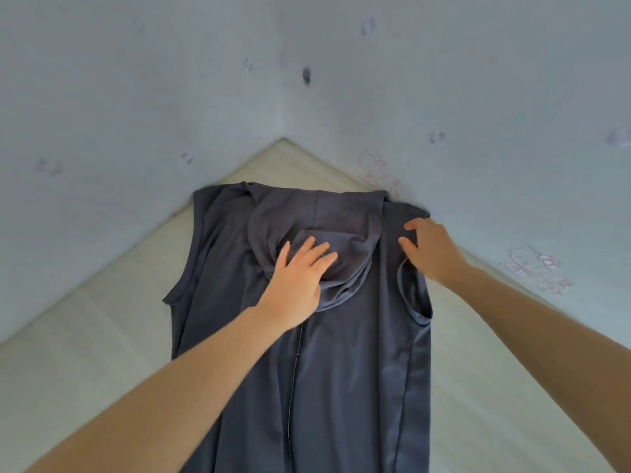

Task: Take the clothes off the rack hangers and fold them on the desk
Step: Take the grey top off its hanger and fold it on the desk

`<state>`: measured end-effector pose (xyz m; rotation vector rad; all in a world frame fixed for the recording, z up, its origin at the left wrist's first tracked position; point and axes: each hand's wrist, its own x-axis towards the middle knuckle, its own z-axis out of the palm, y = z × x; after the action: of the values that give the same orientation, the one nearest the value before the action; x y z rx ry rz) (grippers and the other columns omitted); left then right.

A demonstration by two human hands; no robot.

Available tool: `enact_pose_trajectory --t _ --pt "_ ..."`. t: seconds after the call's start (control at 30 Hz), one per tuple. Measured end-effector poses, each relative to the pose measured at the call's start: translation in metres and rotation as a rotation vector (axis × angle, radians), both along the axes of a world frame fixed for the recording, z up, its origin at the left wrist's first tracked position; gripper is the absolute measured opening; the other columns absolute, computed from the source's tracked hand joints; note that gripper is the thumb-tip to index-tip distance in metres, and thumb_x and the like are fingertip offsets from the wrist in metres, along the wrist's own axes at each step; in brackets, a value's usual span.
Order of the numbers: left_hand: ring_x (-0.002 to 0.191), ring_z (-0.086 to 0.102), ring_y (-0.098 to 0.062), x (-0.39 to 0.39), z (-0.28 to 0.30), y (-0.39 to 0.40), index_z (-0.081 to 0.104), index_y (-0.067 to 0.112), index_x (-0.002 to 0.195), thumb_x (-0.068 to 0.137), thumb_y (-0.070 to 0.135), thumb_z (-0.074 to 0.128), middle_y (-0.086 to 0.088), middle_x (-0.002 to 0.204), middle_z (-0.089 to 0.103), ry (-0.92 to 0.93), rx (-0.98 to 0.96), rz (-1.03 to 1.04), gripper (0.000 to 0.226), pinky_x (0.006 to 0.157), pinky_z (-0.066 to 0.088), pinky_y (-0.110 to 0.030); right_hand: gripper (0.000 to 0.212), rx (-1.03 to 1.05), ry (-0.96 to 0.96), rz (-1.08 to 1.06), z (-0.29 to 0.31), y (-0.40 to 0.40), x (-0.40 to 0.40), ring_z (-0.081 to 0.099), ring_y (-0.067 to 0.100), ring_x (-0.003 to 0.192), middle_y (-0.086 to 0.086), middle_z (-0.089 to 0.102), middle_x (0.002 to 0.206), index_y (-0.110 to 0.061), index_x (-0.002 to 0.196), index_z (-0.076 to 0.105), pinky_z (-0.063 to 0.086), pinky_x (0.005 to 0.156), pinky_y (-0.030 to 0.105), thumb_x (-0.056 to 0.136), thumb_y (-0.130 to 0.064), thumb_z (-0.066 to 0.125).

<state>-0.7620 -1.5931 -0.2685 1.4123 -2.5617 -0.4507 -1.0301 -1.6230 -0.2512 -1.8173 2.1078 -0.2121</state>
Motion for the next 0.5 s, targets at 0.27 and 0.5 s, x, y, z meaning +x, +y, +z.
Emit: enact_pose_trajectory --t 0.27,0.5 --pt "0.116 0.047 -0.028 -0.119 0.001 0.065 0.052 0.016 0.134 0.095 0.034 0.050 -0.005 0.116 0.058 0.043 0.044 -0.069 0.043 0.105 0.034 -0.041 0.027 0.118 -0.313 -0.397 0.018 -0.017 -0.032 0.057 0.034 0.089 0.015 0.058 0.083 -0.002 0.089 0.060 0.046 0.084 0.039 0.095 -0.026 0.050" --pt "0.112 0.040 -0.028 -0.175 0.002 0.083 0.051 0.013 0.117 0.096 0.052 0.043 -0.007 0.113 0.053 -0.167 0.164 0.151 0.044 0.095 0.032 -0.041 0.026 0.209 -0.798 -0.640 -0.002 -0.030 -0.042 0.039 0.017 0.041 0.009 0.047 0.065 -0.006 0.080 0.054 0.035 0.048 0.025 0.092 -0.029 0.058"
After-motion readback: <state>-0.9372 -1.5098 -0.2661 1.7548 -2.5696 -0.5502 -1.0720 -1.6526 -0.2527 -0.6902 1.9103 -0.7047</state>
